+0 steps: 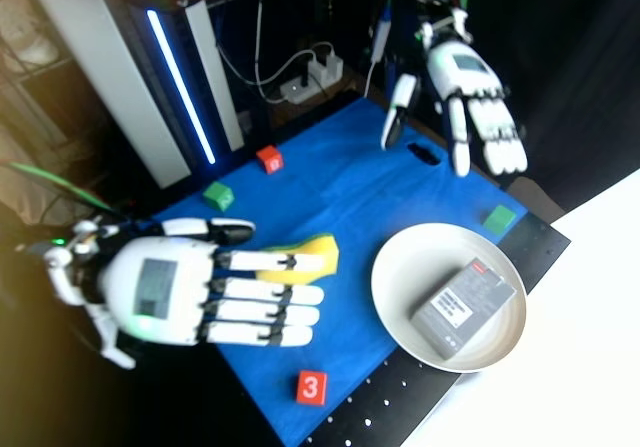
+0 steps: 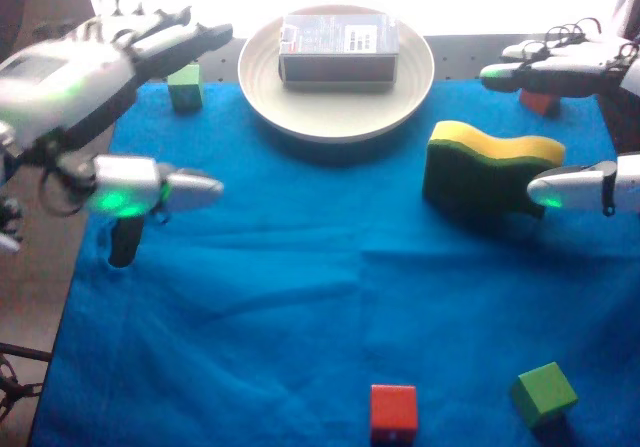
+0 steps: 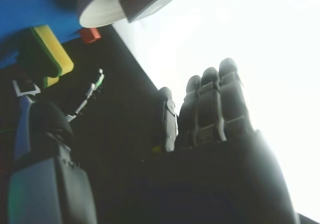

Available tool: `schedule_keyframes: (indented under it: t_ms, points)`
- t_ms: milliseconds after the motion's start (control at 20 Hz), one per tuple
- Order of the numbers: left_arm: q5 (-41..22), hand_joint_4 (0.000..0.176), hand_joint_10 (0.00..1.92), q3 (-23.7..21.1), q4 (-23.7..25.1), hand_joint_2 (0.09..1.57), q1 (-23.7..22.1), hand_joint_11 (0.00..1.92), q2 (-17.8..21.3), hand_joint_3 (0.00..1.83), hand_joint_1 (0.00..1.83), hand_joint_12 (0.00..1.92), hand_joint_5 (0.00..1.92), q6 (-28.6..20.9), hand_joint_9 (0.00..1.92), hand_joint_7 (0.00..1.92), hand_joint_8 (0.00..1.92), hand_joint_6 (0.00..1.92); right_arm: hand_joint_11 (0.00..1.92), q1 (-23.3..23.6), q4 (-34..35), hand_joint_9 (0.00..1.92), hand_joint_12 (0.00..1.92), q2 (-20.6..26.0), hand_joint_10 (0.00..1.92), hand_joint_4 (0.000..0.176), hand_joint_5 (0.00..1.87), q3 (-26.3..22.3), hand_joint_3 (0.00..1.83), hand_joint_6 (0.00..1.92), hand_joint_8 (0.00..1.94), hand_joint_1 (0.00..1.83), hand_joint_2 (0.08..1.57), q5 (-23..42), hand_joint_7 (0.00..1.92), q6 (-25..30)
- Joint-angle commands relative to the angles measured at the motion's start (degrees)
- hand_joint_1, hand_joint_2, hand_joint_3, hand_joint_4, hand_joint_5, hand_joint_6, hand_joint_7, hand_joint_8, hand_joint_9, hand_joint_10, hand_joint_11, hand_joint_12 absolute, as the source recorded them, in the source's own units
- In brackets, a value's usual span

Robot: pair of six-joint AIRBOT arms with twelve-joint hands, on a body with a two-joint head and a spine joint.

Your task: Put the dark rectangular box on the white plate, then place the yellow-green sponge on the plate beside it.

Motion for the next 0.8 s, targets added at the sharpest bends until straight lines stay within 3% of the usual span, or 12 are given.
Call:
schedule_keyframes:
  t_ms: [0, 50, 150, 200, 250, 300, 350, 400, 450, 500, 650, 750]
  points:
    - [-9.94, 0.142, 0.0, -0.33, 0.42, 0.93, -0.24, 0.0, 0.43, 0.0, 0.68, 0.0, 0.12, -0.1, 0.0, 0.0, 0.0, 0.01, 0.0, 0.88, 2.07, 0.35, 0.89, -0.15, 0.02, 0.0, 0.5, 0.47, 0.0, 0.01, 0.02, 0.61, 0.97, 6.15, 0.4, 0.47]
    - [-11.17, 0.134, 0.0, -1.25, -0.02, 0.92, 0.81, 0.0, 0.98, 0.0, 0.65, 0.0, 0.11, -0.1, 0.0, 0.0, 0.0, 0.0, 0.0, 1.23, 1.81, 0.4, 0.97, -0.42, 0.02, 0.0, 0.54, 0.64, 0.0, 0.01, 0.01, 0.65, 0.97, 5.67, 0.46, 0.46]
    - [-12.75, 0.088, 0.0, -2.37, -0.47, 0.92, 1.93, 0.0, 1.32, 0.0, 0.72, 0.0, 0.12, -0.11, 0.0, 0.0, 0.0, 0.01, 0.11, 2.27, 0.79, 0.64, 1.5, -0.94, 0.14, 0.027, 0.64, 1.04, 0.0, 0.01, 0.05, 0.72, 0.96, 3.88, 0.65, 0.27]
    - [-13.59, 0.081, 0.0, -2.96, -0.73, 0.93, 2.64, 0.0, 1.37, 0.0, 0.74, 0.0, 0.12, -0.13, 0.0, 0.0, 0.0, 0.0, 0.16, 2.98, -0.02, 0.58, 1.57, -1.47, 0.4, 0.03, 0.67, 1.46, 0.0, 0.01, 0.03, 0.72, 0.95, 2.72, 0.69, 0.11]
    - [-14.12, 0.064, 0.0, -3.4, -0.91, 0.93, 3.13, 0.0, 1.45, 0.0, 0.75, 0.0, 0.12, -0.18, 0.0, 0.0, 0.0, 0.0, 0.2, 3.5, -0.68, 0.5, 1.55, -1.97, 0.64, 0.01, 0.68, 1.87, 0.0, 0.0, 0.02, 0.7, 0.95, 1.96, 0.69, 0.09]
    - [-14.47, 0.072, 0.0, -3.79, -1.06, 0.92, 3.54, 0.0, 1.47, 0.0, 0.73, 0.0, 0.13, -0.32, 0.0, 0.01, 0.0, 0.01, 0.26, 4.08, -1.39, 0.41, 1.6, -2.47, 1.0, 0.0, 0.71, 2.27, 0.0, 0.0, 0.04, 0.75, 0.95, 1.17, 0.71, 0.08]
    - [-14.63, 0.07, 0.0, -3.9, -1.26, 0.92, 3.74, 0.0, 1.46, 0.0, 0.73, 0.0, 0.13, -0.36, 0.0, 0.02, 0.01, 0.01, 0.26, 4.28, -1.63, 0.36, 1.66, -2.62, 1.21, 0.0, 0.73, 2.37, 0.0, 0.0, 0.41, 0.76, 0.95, 0.9, 0.56, 0.08]
    - [-14.97, 0.082, 0.0, -3.98, -1.93, 0.93, 4.14, 0.0, 1.45, 0.0, 0.74, 0.0, 0.12, -0.37, 0.0, 0.01, 0.0, 0.0, 0.29, 4.74, -2.28, 0.32, 1.72, -2.93, 1.38, 0.0, 0.73, 2.63, 0.0, 0.0, 0.85, 0.74, 0.95, 0.22, 0.4, 0.07]
    - [-15.34, 0.07, 0.0, -3.98, -2.63, 0.93, 4.59, 0.0, 1.46, 0.0, 0.72, 0.0, 0.13, -0.64, 0.0, 0.03, 0.01, 0.01, 0.24, 5.35, -2.95, 0.25, 1.81, -3.41, 1.49, 0.003, 0.7, 3.03, 0.0, 0.0, 1.13, 0.73, 0.96, -0.55, 0.26, 0.06]
    - [-15.8, 0.081, 0.0, -3.98, -2.92, 0.93, 5.04, 0.0, 1.47, 0.0, 0.74, 0.0, 0.14, -1.36, 0.0, 0.02, 0.0, 0.01, 0.21, 5.98, -3.72, 0.22, 1.81, -3.9, 1.51, 0.008, 0.71, 3.45, 0.0, 0.01, 1.22, 0.73, 0.97, -1.43, 0.21, 0.06]
    - [-16.61, 0.06, 0.0, -3.99, -2.92, 0.93, 5.57, 0.0, 1.47, 0.0, 0.72, 0.0, 0.16, -2.44, 0.0, 0.05, 0.01, 0.01, 0.31, 7.05, -5.03, 0.3, 1.78, -4.72, 1.47, 0.0, 0.78, 4.2, 0.0, 0.01, 1.08, 0.82, 0.96, -2.93, 0.29, 0.06]
    - [-16.67, 0.074, 0.0, -4.1, -2.9, 0.93, 5.6, 0.0, 1.47, 0.0, 0.7, 0.0, 0.17, -2.58, 0.0, 0.06, 0.01, 0.01, 0.35, 7.32, -5.16, 0.36, 1.85, -5.18, 1.51, 0.0, 0.83, 4.69, 0.01, 0.02, 1.12, 1.0, 1.03, -3.34, 0.35, 0.06]
